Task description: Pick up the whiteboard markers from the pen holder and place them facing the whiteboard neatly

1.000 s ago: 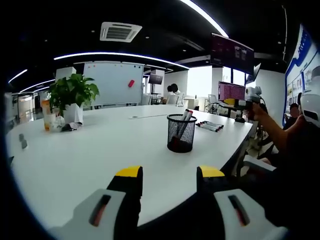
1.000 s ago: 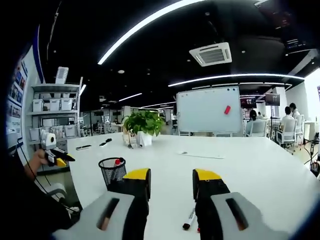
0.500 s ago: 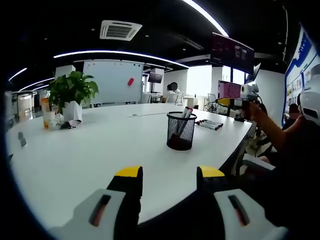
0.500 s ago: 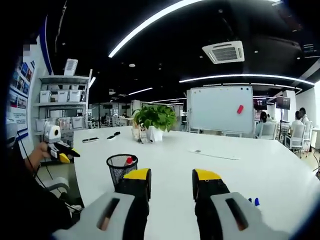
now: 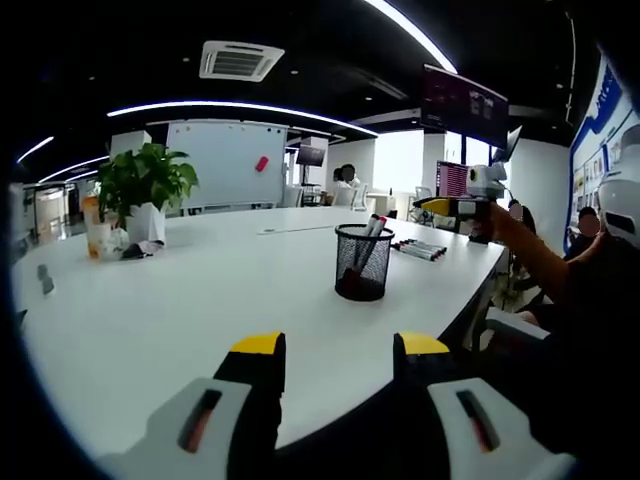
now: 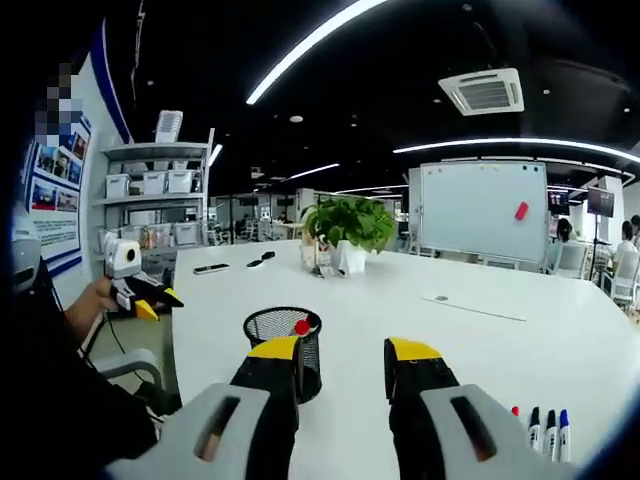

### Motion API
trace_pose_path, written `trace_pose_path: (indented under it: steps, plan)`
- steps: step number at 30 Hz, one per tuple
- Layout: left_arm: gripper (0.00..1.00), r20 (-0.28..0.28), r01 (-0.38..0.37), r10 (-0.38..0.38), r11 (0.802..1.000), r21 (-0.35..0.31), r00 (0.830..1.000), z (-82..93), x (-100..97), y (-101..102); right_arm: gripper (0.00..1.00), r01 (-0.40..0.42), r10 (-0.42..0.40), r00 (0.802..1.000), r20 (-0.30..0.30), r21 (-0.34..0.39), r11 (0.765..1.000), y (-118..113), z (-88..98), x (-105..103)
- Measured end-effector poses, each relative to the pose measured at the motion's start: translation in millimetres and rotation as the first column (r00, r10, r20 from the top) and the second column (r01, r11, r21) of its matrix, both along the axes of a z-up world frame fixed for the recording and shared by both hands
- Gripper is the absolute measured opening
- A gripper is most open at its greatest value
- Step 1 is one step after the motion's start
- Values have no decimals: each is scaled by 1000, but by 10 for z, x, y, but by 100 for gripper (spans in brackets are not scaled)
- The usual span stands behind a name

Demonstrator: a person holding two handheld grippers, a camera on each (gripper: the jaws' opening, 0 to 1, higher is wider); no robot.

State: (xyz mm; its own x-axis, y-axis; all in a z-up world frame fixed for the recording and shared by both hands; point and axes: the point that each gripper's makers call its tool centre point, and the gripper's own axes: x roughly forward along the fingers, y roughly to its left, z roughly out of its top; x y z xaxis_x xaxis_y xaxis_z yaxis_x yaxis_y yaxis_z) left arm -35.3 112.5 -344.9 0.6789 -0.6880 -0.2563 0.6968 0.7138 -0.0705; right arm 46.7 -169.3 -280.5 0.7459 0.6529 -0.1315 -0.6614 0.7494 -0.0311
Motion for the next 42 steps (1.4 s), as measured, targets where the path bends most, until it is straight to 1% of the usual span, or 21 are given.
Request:
trace_pose_path:
  steps: [5, 12, 22, 25, 32, 34, 37, 40, 42]
  plan:
    - [45, -1, -3, 3, 1000, -2, 1000, -1, 8, 11, 35, -44, 44, 999, -18, 13, 999, 192, -44, 34]
    - [45, -4, -2, 2, 1000, -4, 1000, -17, 9, 17, 34, -92, 92, 995, -35, 3, 996, 453, -148, 83]
    - [45, -7, -6, 6, 1000, -8, 1000, -31, 13, 37, 31, -138, 137, 990, -41, -18, 990, 700, -210, 87]
    - [45, -9, -8, 7, 1000, -11, 1000, -40, 16, 42, 31, -152, 150, 988, -45, -36, 988, 772, -243, 86]
    - [45, -6, -9, 9, 1000, -12, 1000, -38, 15, 51, 31, -147, 147, 989, -11, -44, 988, 836, -187, 72]
    - [45, -7, -9, 9, 1000, -13, 1000, -38, 14, 52, 31, -83, 82, 996, -16, -56, 995, 742, -210, 142]
    - [45, -5, -8, 8, 1000, -12, 1000, -36, 11, 52, 31, -90, 89, 995, -40, -34, 995, 715, -240, 141]
    - [45, -6, -11, 11, 1000, -12, 1000, -37, 14, 58, 30, -83, 81, 996, -45, -36, 996, 702, -257, 137]
    - [45, -8, -10, 10, 1000, -14, 1000, -43, 16, 53, 28, -104, 103, 993, -52, -34, 994, 734, -267, 116]
